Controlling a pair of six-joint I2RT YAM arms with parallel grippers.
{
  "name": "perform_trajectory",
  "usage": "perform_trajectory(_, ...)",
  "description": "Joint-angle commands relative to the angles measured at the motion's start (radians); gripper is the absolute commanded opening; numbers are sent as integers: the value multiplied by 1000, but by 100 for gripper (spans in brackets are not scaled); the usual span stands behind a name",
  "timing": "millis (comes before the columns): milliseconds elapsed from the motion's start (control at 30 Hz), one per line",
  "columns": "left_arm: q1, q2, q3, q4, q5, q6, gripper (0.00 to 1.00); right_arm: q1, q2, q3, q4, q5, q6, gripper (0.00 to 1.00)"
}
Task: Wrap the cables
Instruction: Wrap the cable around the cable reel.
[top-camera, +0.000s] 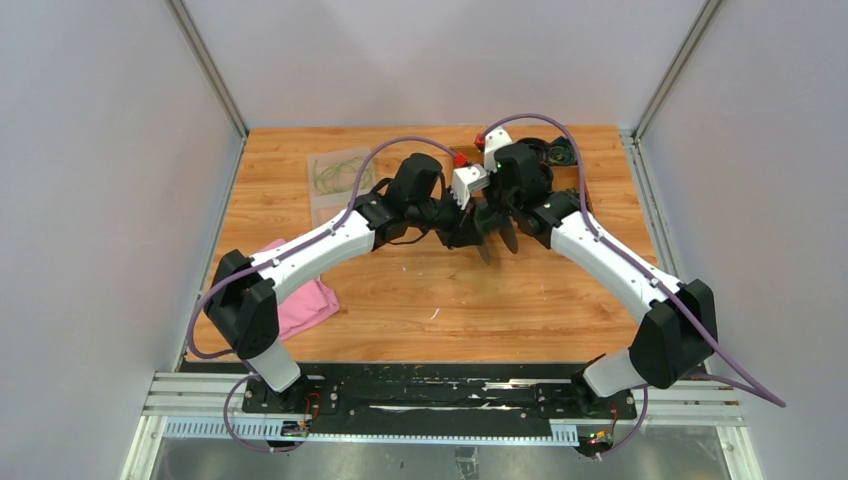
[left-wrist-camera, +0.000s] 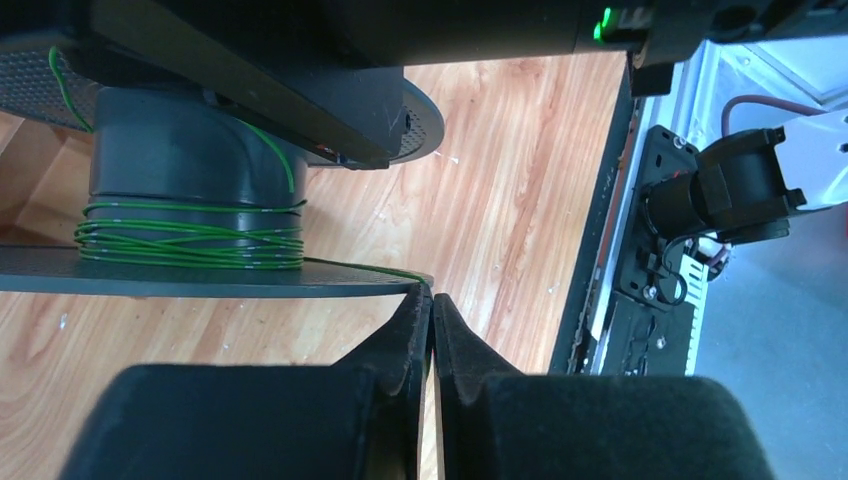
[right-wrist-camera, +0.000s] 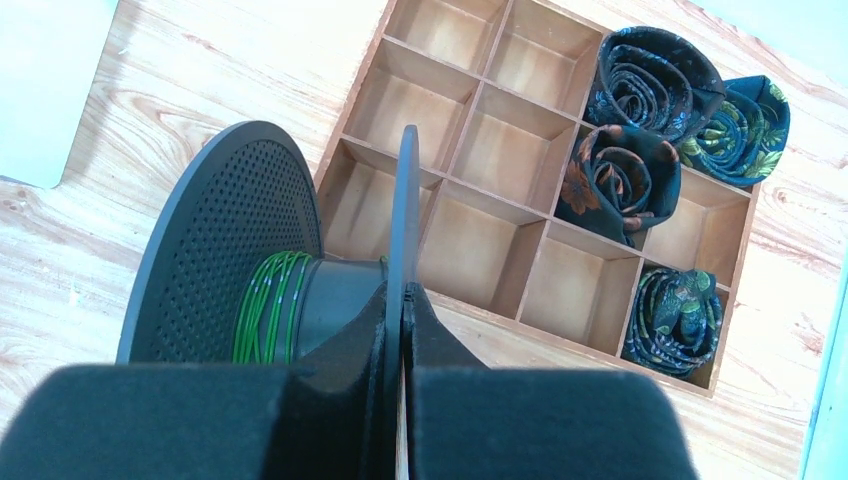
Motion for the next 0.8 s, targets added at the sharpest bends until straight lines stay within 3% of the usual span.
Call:
perform_trajectory(0,24,-40,-41,80,-15,4,11,17,-47,-10,6,1,-41,1)
perform_trajectory(200,32,-49,-51,75,4,14,25,15,-46,-19,8,1,-44,1)
perform_trajectory(467,48,-100,-139,156,80,52,34,2,-42,2,9,-3,-34,1)
perform_trajectory(633,136,-167,-244,280,130,42,38,-57,-70,40,-25,-104,9,0)
perform_trajectory(767,218,-202,-327,365,144,145,46,-101,-103,90,-71,-202,41,0)
